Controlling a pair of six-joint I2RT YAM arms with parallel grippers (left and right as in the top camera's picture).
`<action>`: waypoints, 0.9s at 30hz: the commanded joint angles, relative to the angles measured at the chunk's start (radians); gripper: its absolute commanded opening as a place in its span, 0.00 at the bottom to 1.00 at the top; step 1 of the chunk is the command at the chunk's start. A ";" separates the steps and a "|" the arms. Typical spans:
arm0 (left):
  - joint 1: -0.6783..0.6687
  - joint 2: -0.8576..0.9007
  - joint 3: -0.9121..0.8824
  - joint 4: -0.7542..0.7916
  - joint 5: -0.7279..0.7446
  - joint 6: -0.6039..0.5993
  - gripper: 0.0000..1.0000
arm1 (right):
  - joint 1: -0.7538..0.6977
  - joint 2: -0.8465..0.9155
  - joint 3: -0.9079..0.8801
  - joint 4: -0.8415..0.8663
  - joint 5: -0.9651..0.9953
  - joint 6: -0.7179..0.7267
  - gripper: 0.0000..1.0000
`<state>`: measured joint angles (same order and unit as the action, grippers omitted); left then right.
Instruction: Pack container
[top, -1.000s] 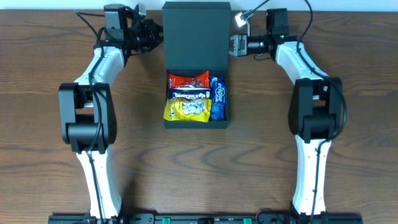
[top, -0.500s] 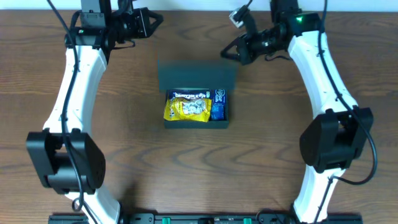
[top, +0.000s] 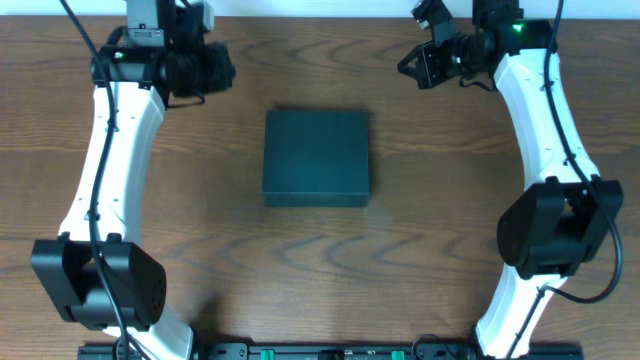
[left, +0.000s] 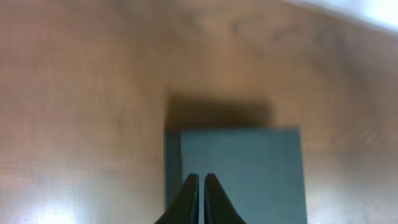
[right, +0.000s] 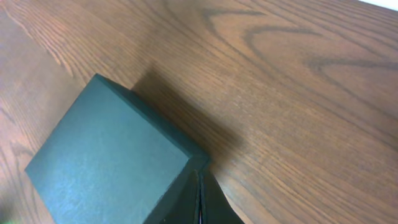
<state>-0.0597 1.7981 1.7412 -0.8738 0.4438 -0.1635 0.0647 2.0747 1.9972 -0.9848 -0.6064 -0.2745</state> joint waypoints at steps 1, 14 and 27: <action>-0.065 -0.019 0.006 -0.092 -0.058 -0.021 0.06 | -0.008 -0.034 0.004 -0.004 0.006 0.027 0.01; -0.230 -0.459 -0.026 -0.360 -0.311 0.011 0.06 | -0.005 -0.311 0.001 -0.318 -0.098 -0.102 0.02; -0.231 -1.096 -0.689 -0.294 -0.123 -0.006 0.06 | 0.114 -1.076 -0.946 -0.110 -0.124 0.109 0.02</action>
<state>-0.2897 0.7647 1.1233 -1.1801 0.2581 -0.1581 0.1635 1.1446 1.1843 -1.1233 -0.7147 -0.2768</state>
